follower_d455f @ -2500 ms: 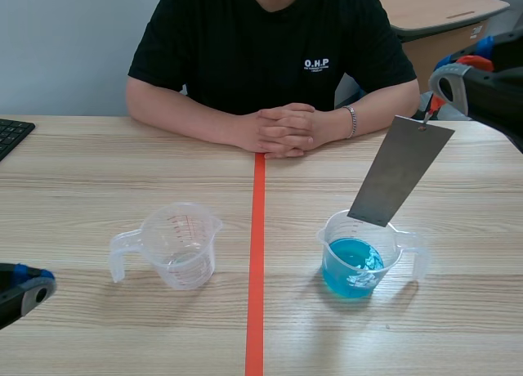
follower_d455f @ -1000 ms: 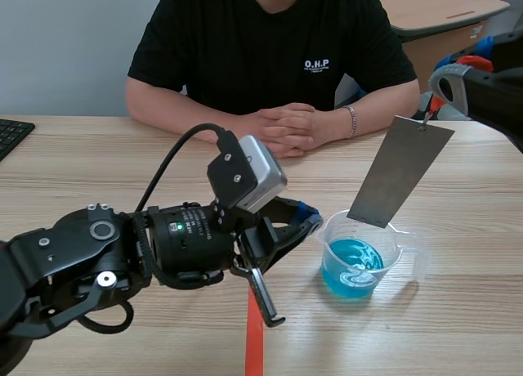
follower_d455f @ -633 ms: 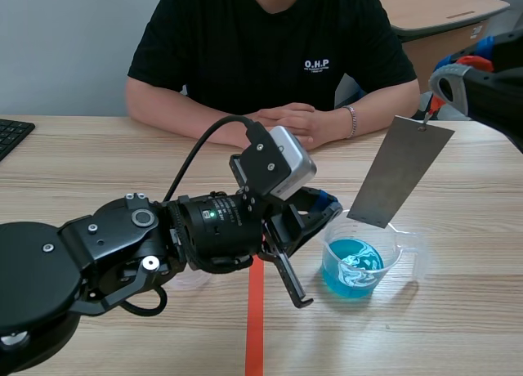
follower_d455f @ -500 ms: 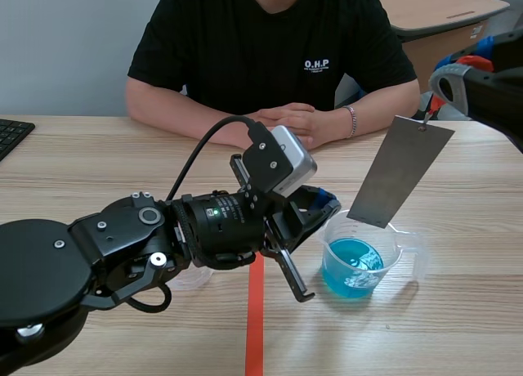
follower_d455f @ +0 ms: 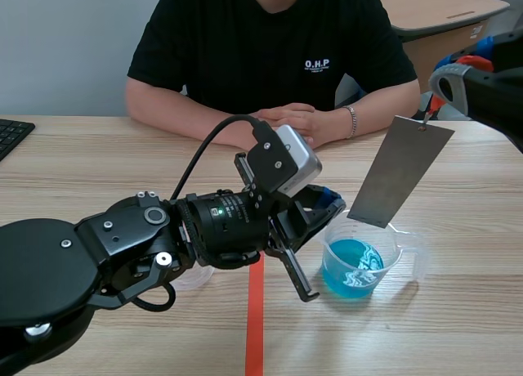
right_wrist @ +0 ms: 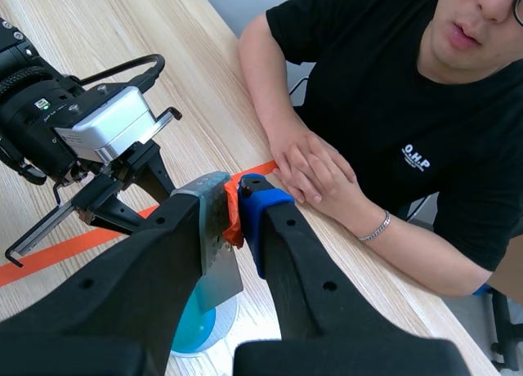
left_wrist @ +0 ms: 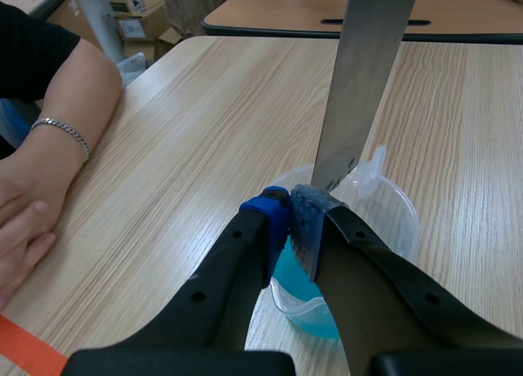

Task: Do the redox reaction experiment.
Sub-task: 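Point at the plate with the left hand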

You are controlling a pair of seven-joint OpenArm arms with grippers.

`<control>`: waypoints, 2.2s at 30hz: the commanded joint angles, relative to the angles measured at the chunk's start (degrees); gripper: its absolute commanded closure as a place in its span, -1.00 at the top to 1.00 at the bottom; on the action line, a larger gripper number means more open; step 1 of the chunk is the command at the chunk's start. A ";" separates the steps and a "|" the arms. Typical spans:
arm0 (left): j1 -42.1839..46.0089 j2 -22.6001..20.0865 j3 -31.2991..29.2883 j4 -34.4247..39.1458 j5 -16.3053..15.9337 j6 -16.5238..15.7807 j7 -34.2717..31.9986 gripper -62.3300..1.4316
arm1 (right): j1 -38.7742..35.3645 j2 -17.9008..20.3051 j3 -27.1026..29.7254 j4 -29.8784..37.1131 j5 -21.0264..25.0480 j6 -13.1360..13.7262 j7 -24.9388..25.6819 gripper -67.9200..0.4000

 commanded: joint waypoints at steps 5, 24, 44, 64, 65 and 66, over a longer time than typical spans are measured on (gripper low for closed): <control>-0.50 0.44 0.02 -0.44 0.63 -1.25 -1.66 -0.81 | 0.87 0.31 0.07 0.20 0.68 -0.39 1.03 -0.94; -0.50 0.42 0.02 -0.46 1.09 -1.49 -1.62 -0.81 | 0.87 0.31 0.07 0.20 0.68 -0.39 1.05 -0.94; -0.50 -1.40 0.00 -0.44 1.01 -1.46 -2.78 -0.81 | 0.87 0.31 0.07 0.20 0.68 -0.39 1.25 -0.94; 24.48 -31.82 -20.06 21.46 -8.02 1.03 -2.73 -0.81 | 0.87 0.31 0.07 0.20 0.66 -0.39 1.16 -0.94; 27.43 -33.20 -22.47 22.36 -8.66 1.66 -2.73 -0.81 | 0.87 0.31 0.07 0.20 0.66 -0.39 1.05 -0.94; 30.40 -34.40 -24.83 23.08 -9.35 2.03 -2.73 -0.81 | 0.87 0.31 0.07 0.20 0.66 -0.39 1.01 -0.94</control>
